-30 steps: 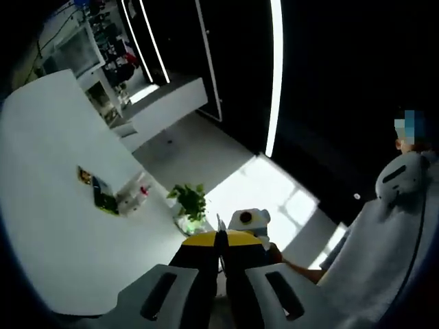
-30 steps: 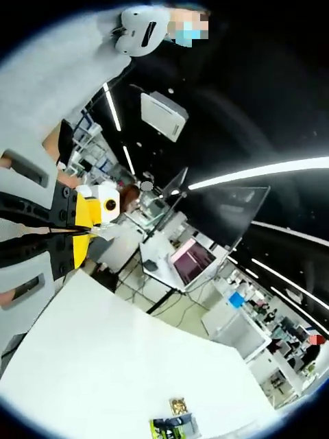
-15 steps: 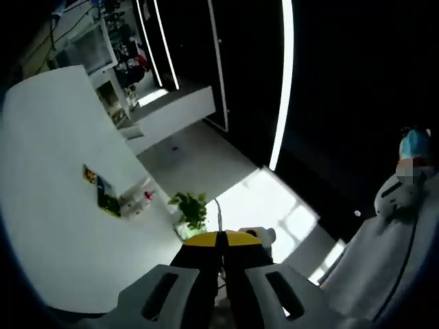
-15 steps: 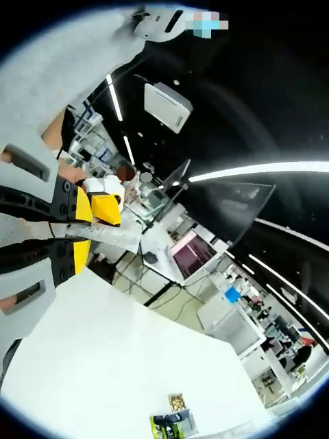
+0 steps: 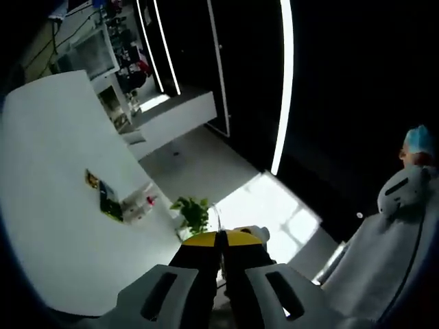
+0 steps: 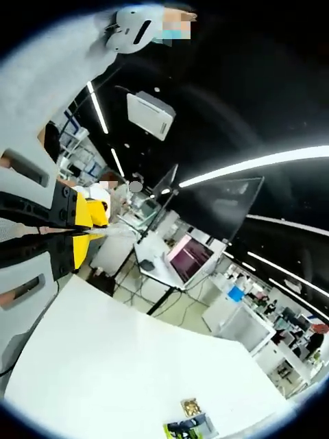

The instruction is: Arrange the skincare products in the storage area until every visible bottle or jar stands upright without overlapping.

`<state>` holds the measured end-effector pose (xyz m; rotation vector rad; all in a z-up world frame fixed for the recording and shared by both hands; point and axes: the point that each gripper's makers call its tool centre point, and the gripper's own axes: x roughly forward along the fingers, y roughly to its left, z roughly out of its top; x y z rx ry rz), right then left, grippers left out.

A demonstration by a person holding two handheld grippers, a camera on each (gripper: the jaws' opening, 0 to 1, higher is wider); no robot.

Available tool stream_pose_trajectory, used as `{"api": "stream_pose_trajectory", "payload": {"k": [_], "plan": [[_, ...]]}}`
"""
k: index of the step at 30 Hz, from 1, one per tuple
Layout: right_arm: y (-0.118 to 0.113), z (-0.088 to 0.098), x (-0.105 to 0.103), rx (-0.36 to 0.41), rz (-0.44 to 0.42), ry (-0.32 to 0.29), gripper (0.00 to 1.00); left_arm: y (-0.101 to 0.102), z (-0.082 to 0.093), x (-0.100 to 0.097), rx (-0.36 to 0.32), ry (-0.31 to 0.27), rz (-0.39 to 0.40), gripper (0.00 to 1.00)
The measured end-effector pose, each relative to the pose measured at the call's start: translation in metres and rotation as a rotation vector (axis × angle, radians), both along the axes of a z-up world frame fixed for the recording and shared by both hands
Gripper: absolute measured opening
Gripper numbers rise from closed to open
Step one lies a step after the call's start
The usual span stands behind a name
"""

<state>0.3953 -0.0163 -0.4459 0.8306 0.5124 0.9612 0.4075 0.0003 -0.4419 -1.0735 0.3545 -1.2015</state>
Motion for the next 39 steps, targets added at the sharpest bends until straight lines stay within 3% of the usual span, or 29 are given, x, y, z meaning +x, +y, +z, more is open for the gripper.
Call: {"api": "stream_pose_trajectory", "payload": {"k": [5,8,12,15,17,21,25,26,28,30,31,34,39], "plan": [[-0.005,0.004,0.003,0.043,-0.009,0.009,0.00,-0.003,0.000,-0.002,0.006,0.001,-0.015,0.00],[-0.011,0.004,0.005,0.079,-0.017,0.026,0.00,-0.009,-0.004,-0.008,0.017,0.023,-0.072,0.00],[-0.012,0.004,0.002,0.070,-0.003,0.030,0.00,-0.014,-0.005,-0.014,0.062,-0.015,-0.093,0.00],[-0.014,0.000,0.002,0.022,-0.002,0.010,0.00,-0.017,-0.011,-0.013,0.101,-0.003,-0.100,0.00],[-0.017,-0.001,0.006,-0.018,-0.030,-0.057,0.00,-0.018,-0.013,-0.008,0.107,0.012,-0.098,0.00],[-0.026,-0.006,0.013,-0.077,-0.074,-0.114,0.02,-0.019,-0.011,0.000,0.109,0.024,-0.080,0.00],[-0.042,-0.014,0.016,-0.209,-0.140,-0.177,0.24,-0.015,-0.010,0.010,0.119,0.039,-0.063,0.00],[-0.048,-0.017,0.015,-0.266,-0.152,-0.209,0.26,-0.014,-0.008,0.012,0.118,0.036,-0.059,0.00],[-0.055,-0.026,0.011,-0.341,-0.152,-0.218,0.19,-0.011,-0.005,0.017,0.115,0.040,-0.051,0.00],[-0.073,-0.037,0.011,-0.485,-0.202,-0.260,0.13,-0.007,-0.002,0.022,0.100,0.057,-0.049,0.00],[-0.084,-0.046,0.010,-0.589,-0.221,-0.290,0.16,-0.005,0.001,0.025,0.096,0.053,-0.042,0.00],[-0.095,-0.063,0.002,-0.713,-0.220,-0.296,0.34,-0.004,0.004,0.032,0.109,0.048,-0.038,0.00],[-0.109,-0.078,-0.011,-0.908,-0.237,-0.378,0.37,-0.010,0.007,0.044,0.144,0.049,-0.049,0.00]]}}
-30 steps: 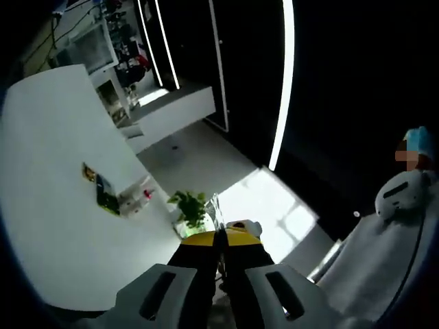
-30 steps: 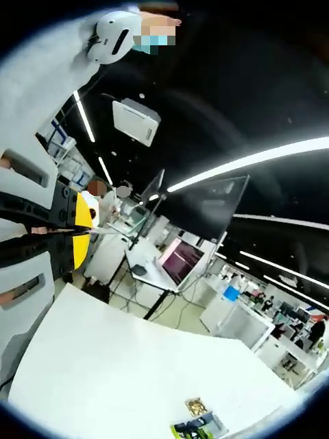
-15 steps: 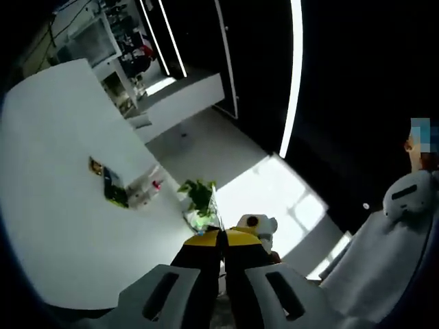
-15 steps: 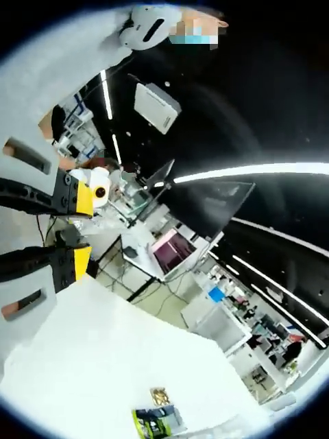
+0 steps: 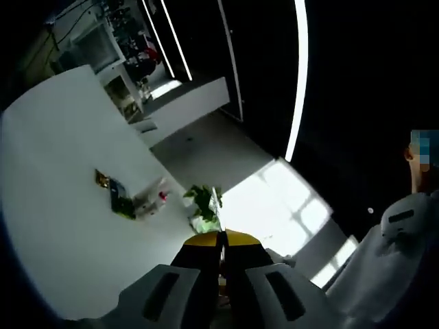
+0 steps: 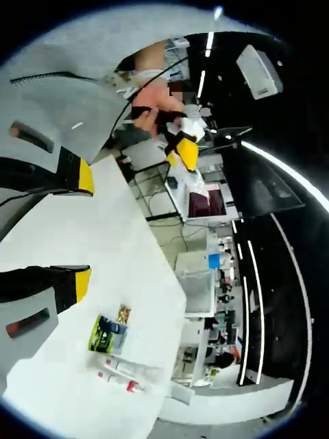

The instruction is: Arrange the skincare products in the storage area until every visible bottle or jar stands upright without overlapping.

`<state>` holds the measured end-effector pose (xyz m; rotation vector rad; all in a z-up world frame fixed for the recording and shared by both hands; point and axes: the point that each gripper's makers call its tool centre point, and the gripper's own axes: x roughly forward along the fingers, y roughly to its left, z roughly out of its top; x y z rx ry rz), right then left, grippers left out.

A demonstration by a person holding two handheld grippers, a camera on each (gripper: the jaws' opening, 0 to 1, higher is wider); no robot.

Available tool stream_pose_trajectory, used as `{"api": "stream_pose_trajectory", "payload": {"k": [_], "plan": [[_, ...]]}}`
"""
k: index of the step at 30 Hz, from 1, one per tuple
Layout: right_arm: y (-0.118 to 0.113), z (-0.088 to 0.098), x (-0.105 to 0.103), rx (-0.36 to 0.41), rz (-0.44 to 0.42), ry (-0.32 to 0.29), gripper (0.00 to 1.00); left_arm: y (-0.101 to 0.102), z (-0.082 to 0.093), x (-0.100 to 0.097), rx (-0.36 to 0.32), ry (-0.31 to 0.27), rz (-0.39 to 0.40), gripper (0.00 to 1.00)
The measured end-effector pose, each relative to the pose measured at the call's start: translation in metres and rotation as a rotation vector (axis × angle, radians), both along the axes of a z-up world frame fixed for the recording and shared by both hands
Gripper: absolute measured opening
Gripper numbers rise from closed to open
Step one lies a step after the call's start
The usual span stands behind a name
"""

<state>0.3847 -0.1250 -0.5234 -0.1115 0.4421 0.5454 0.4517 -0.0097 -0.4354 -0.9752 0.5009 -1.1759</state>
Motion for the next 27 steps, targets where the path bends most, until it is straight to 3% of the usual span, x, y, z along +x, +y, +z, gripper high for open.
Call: {"api": "stream_pose_trajectory", "payload": {"k": [5,9,12,13,19,21,27], "plan": [[0.006,-0.008,-0.011,-0.035,-0.004,-0.021,0.39,-0.010,0.005,0.014,0.010,0.000,-0.024,0.00],[0.008,-0.018,-0.017,-0.042,-0.007,-0.002,0.38,-0.022,0.002,0.023,0.032,0.001,-0.061,0.00],[-0.001,-0.025,-0.018,-0.138,-0.021,-0.032,0.38,-0.028,-0.002,0.033,0.037,0.018,-0.067,0.00],[0.000,-0.026,-0.018,-0.129,-0.019,-0.034,0.37,-0.030,-0.003,0.035,0.038,0.021,-0.068,0.00],[-0.004,-0.023,-0.001,-0.152,-0.057,-0.049,0.38,-0.038,-0.013,0.050,0.052,0.050,-0.070,0.00],[-0.002,-0.027,0.007,-0.192,-0.057,-0.051,0.37,-0.039,-0.016,0.054,0.055,0.055,-0.070,0.00],[-0.019,-0.048,0.007,-0.214,-0.114,0.032,0.32,-0.048,-0.023,0.069,0.061,0.081,-0.086,0.00]]}}
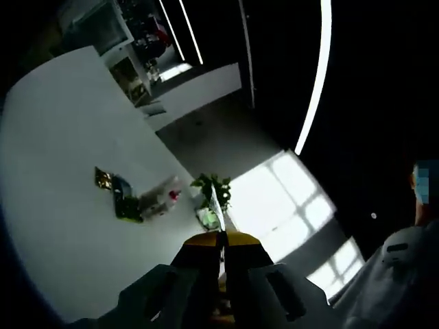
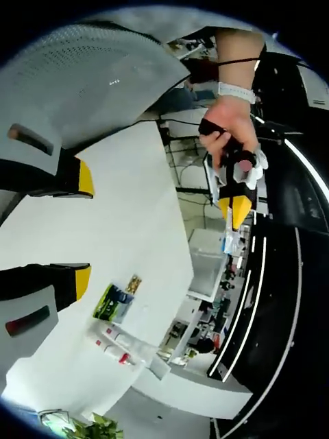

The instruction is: Arrange the skincare products in the storage area until every visible bottle or jar stands upright without overlapping.

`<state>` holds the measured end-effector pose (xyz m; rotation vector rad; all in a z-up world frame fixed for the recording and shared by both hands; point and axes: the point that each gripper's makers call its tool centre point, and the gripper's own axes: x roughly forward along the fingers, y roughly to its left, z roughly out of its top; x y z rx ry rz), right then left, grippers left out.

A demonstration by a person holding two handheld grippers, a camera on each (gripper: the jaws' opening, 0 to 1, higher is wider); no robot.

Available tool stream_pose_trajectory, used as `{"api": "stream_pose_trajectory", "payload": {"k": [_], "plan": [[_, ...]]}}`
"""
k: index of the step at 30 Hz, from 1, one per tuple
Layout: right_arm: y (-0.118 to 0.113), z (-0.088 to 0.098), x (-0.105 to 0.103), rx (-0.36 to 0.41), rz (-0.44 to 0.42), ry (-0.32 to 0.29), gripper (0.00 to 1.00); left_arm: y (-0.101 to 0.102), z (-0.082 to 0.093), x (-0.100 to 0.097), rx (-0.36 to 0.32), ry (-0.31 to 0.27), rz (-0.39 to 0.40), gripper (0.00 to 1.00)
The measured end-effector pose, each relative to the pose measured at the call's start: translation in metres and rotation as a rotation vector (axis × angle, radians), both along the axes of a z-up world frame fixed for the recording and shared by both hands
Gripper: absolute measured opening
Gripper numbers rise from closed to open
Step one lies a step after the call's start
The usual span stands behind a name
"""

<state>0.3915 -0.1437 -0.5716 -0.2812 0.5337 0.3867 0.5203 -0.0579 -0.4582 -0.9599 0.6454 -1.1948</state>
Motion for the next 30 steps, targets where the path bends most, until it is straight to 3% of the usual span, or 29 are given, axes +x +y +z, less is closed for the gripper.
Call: {"api": "stream_pose_trajectory", "payload": {"k": [3,7,13,30], "plan": [[-0.002,-0.003,0.000,0.013,-0.012,0.019,0.28,-0.004,-0.007,0.009,0.018,0.016,-0.005,0.00],[0.002,-0.008,-0.004,-0.045,0.021,0.022,0.29,-0.012,-0.014,0.021,0.020,0.040,-0.007,0.00],[0.001,-0.011,-0.005,-0.051,0.028,0.031,0.29,-0.024,-0.033,0.030,0.076,0.074,-0.050,0.00],[-0.005,-0.017,-0.006,-0.084,0.013,0.058,0.29,-0.043,-0.065,0.060,0.190,0.092,-0.165,0.00]]}}
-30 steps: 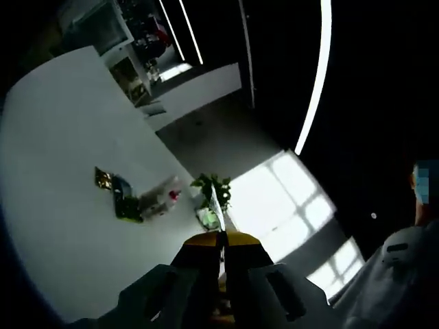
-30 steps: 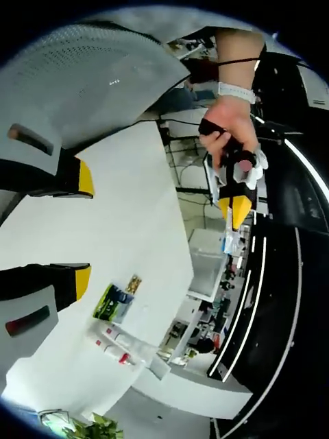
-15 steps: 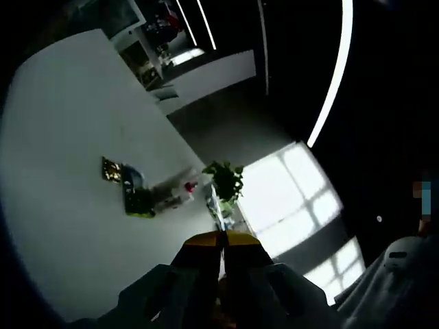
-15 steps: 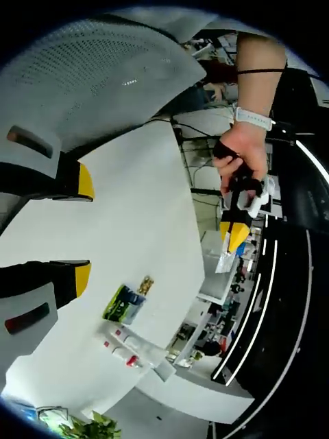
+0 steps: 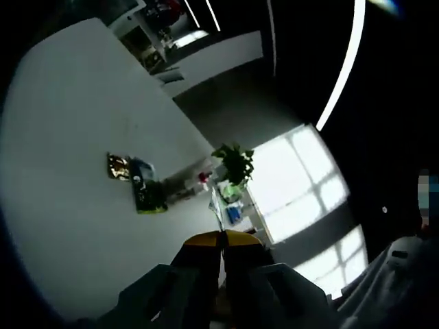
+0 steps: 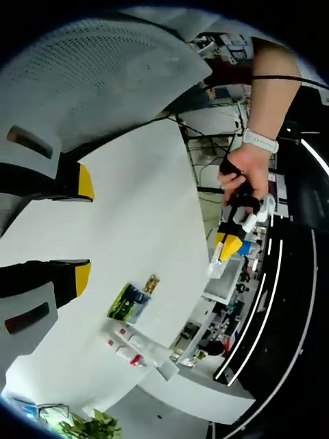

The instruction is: Arrange the skincare products in the storage area until every visible bottle or jar stands upright without overlapping.

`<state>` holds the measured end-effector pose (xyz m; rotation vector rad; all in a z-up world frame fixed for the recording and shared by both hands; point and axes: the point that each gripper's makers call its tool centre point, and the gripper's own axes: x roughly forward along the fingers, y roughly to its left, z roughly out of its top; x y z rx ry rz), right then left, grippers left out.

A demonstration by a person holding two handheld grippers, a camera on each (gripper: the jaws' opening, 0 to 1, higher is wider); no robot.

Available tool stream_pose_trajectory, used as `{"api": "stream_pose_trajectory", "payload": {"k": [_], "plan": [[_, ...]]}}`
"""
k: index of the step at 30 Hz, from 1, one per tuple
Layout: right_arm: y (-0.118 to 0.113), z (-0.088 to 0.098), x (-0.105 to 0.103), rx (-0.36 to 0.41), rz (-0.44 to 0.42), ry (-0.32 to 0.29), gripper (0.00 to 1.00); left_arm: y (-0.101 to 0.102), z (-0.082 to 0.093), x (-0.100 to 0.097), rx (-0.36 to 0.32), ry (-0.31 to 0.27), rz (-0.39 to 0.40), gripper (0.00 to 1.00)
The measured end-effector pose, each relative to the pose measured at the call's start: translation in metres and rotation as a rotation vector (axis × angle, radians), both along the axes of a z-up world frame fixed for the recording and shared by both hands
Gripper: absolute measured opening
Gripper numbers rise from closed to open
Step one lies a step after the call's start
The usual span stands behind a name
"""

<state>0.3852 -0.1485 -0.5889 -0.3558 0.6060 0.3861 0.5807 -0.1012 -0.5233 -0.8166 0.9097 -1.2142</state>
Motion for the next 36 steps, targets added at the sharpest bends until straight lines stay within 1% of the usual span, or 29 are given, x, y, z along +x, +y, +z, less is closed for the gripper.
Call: {"api": "stream_pose_trajectory", "payload": {"k": [3,6,9,12,14,20,26,30,31,36], "plan": [[-0.001,-0.001,0.000,-0.002,-0.006,0.008,0.29,-0.005,-0.009,0.006,0.025,0.010,-0.013,0.00],[-0.001,-0.001,0.000,-0.008,-0.005,0.007,0.29,-0.011,-0.016,0.009,0.032,0.020,-0.028,0.00],[-0.002,-0.003,-0.001,-0.008,-0.008,0.012,0.30,-0.018,-0.027,0.010,0.055,0.023,-0.059,0.00],[-0.003,-0.006,-0.001,-0.008,-0.010,0.028,0.31,-0.024,-0.039,0.013,0.071,0.044,-0.073,0.00],[-0.004,-0.005,-0.001,-0.009,-0.012,0.024,0.31,-0.029,-0.045,0.016,0.084,0.050,-0.080,0.00],[-0.004,-0.010,-0.002,-0.015,-0.011,0.044,0.32,-0.045,-0.053,0.021,0.103,0.060,-0.112,0.00],[-0.004,-0.012,-0.003,-0.018,-0.006,0.057,0.32,-0.056,-0.068,0.030,0.148,0.066,-0.145,0.00],[-0.006,-0.014,-0.003,-0.020,-0.017,0.068,0.34,-0.063,-0.077,0.037,0.162,0.098,-0.147,0.00],[-0.006,-0.014,-0.003,-0.021,-0.019,0.069,0.34,-0.064,-0.081,0.038,0.175,0.108,-0.155,0.00],[-0.005,-0.016,-0.004,-0.024,-0.010,0.076,0.34,-0.069,-0.092,0.045,0.198,0.120,-0.161,0.00]]}}
